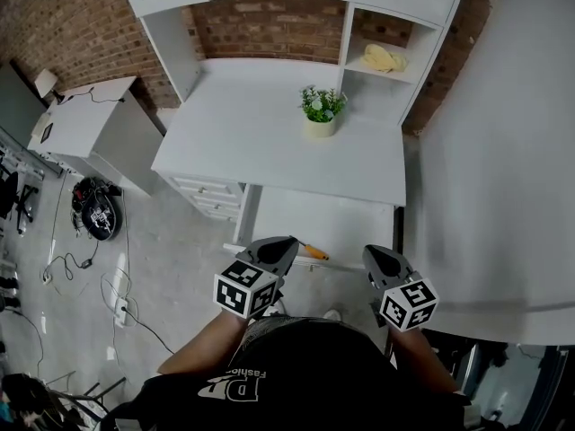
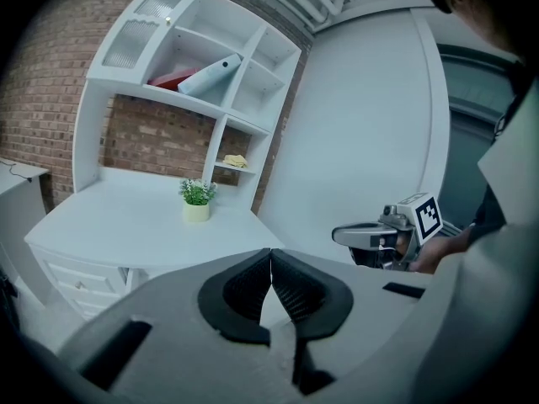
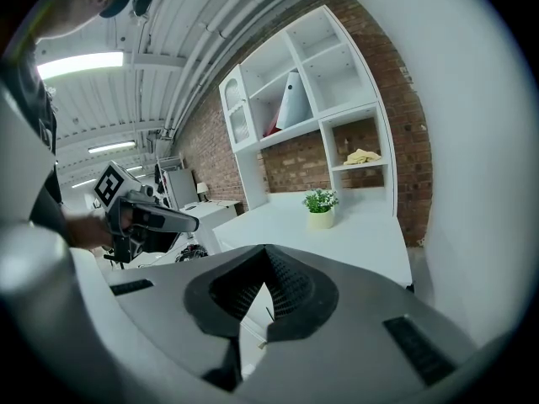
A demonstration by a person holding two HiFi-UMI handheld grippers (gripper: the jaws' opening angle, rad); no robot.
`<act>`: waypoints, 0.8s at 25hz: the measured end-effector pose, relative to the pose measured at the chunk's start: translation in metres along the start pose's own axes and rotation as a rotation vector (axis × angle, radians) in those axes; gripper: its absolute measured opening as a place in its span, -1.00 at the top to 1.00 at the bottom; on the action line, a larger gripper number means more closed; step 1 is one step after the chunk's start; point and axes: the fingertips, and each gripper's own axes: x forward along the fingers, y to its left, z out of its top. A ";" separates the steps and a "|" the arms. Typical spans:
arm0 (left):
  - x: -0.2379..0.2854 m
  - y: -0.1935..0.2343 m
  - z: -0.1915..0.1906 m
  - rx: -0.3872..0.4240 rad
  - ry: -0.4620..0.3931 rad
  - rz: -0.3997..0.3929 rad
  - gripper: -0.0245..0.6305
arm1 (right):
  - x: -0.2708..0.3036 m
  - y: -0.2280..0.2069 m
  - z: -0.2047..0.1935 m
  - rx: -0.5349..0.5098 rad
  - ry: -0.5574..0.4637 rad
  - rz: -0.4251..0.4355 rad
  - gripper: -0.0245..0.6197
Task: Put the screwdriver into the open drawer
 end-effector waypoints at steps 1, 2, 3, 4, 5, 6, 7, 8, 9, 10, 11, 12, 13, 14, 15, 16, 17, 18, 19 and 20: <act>-0.001 0.000 0.000 0.001 0.001 -0.003 0.87 | 0.000 0.001 -0.001 0.003 0.001 -0.002 0.91; -0.002 0.001 -0.001 0.001 0.002 -0.004 0.87 | 0.001 0.002 -0.001 0.006 0.002 -0.003 0.91; -0.003 0.001 -0.002 0.002 0.003 -0.005 0.87 | 0.001 0.003 -0.002 0.010 0.003 -0.004 0.91; -0.004 0.002 -0.003 0.002 0.003 -0.006 0.87 | 0.001 0.005 -0.003 0.012 0.004 -0.006 0.91; -0.005 0.002 -0.004 0.002 0.003 -0.006 0.87 | 0.001 0.005 -0.004 0.015 0.005 -0.006 0.91; -0.006 0.003 -0.004 0.002 0.003 -0.006 0.87 | 0.001 0.006 -0.005 0.017 0.005 -0.007 0.91; -0.007 0.004 -0.005 0.002 0.002 -0.005 0.87 | 0.002 0.007 -0.006 0.019 0.006 -0.007 0.91; -0.007 0.004 -0.005 0.001 0.001 -0.004 0.87 | 0.002 0.008 -0.007 0.021 0.007 -0.007 0.91; -0.008 0.005 -0.005 0.000 0.001 -0.005 0.87 | 0.002 0.009 -0.008 0.023 0.008 -0.008 0.91; -0.009 0.004 -0.006 -0.003 0.002 -0.006 0.87 | 0.002 0.011 -0.010 0.026 0.011 -0.008 0.91; -0.010 0.004 -0.007 -0.004 0.003 -0.007 0.87 | 0.001 0.012 -0.011 0.027 0.013 -0.008 0.91; -0.011 0.004 -0.008 -0.004 0.003 -0.007 0.87 | 0.001 0.013 -0.012 0.028 0.015 -0.008 0.91; -0.011 0.004 -0.008 -0.003 0.003 -0.007 0.87 | 0.000 0.013 -0.013 0.028 0.017 -0.008 0.91; -0.012 0.004 -0.009 -0.002 0.003 -0.006 0.87 | 0.000 0.013 -0.014 0.029 0.018 -0.009 0.91; -0.012 0.004 -0.009 -0.003 0.003 -0.005 0.87 | 0.000 0.013 -0.014 0.029 0.018 -0.009 0.91; -0.012 0.003 -0.009 -0.004 0.003 -0.005 0.87 | 0.000 0.013 -0.014 0.029 0.018 -0.010 0.91; -0.012 0.003 -0.010 -0.004 0.003 -0.006 0.87 | -0.001 0.013 -0.014 0.029 0.019 -0.010 0.91; -0.013 0.003 -0.010 -0.005 0.003 -0.006 0.87 | -0.001 0.014 -0.014 0.028 0.019 -0.010 0.91; -0.013 0.002 -0.011 -0.005 0.002 -0.006 0.87 | -0.001 0.014 -0.015 0.028 0.019 -0.010 0.91; -0.013 0.002 -0.011 -0.006 0.002 -0.006 0.87 | -0.001 0.014 -0.015 0.029 0.020 -0.009 0.91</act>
